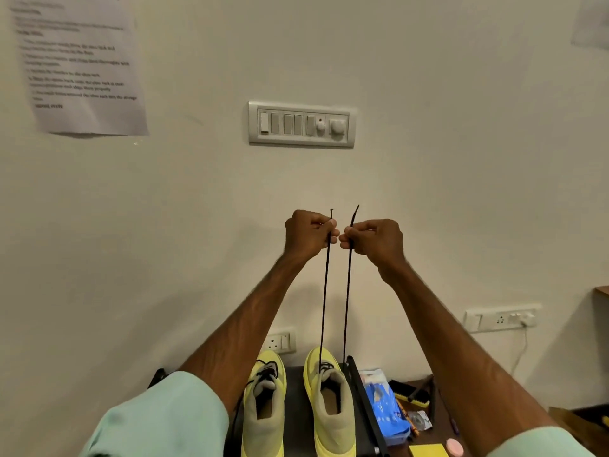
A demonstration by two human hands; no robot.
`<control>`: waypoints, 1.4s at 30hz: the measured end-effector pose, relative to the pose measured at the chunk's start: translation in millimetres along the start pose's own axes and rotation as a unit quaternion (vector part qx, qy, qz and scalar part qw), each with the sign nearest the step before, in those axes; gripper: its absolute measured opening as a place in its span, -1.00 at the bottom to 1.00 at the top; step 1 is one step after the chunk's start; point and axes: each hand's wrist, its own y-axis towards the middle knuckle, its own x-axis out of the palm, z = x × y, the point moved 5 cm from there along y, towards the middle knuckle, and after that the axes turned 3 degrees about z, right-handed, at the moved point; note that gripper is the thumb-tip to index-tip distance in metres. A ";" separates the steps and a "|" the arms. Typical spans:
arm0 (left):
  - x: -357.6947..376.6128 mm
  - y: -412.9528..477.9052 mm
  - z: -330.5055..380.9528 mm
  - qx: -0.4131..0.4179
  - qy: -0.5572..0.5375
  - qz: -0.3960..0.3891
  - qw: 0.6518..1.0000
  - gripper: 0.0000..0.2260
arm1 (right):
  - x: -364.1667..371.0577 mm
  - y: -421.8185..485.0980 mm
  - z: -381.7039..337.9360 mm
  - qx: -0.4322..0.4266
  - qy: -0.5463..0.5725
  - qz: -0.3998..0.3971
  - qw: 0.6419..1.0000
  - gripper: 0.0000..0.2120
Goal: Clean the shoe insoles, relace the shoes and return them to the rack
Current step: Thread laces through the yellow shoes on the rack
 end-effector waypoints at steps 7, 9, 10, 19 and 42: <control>0.3 11.8 11.2 0.040 0.038 -0.001 0.998 -0.88 | 5.6 4.9 -9.0 -0.045 -0.006 -0.014 0.999 -0.93; -1.1 12.7 12.8 0.039 0.019 0.002 0.999 -0.86 | 8.3 7.0 -10.1 -0.047 -0.006 -0.015 0.999 -0.92; -1.4 13.2 13.6 0.043 0.016 0.003 0.999 -0.87 | 10.3 8.1 -10.8 -0.051 -0.016 -0.016 0.998 -0.91; -0.6 16.6 9.5 0.042 -0.005 -0.042 0.998 -0.80 | 21.5 19.6 -8.5 -0.090 -0.148 -0.035 0.984 -0.86; -7.0 14.7 22.3 0.039 0.049 0.033 0.998 -0.83 | 25.6 1.0 15.7 -0.077 -0.092 -0.033 0.992 -0.82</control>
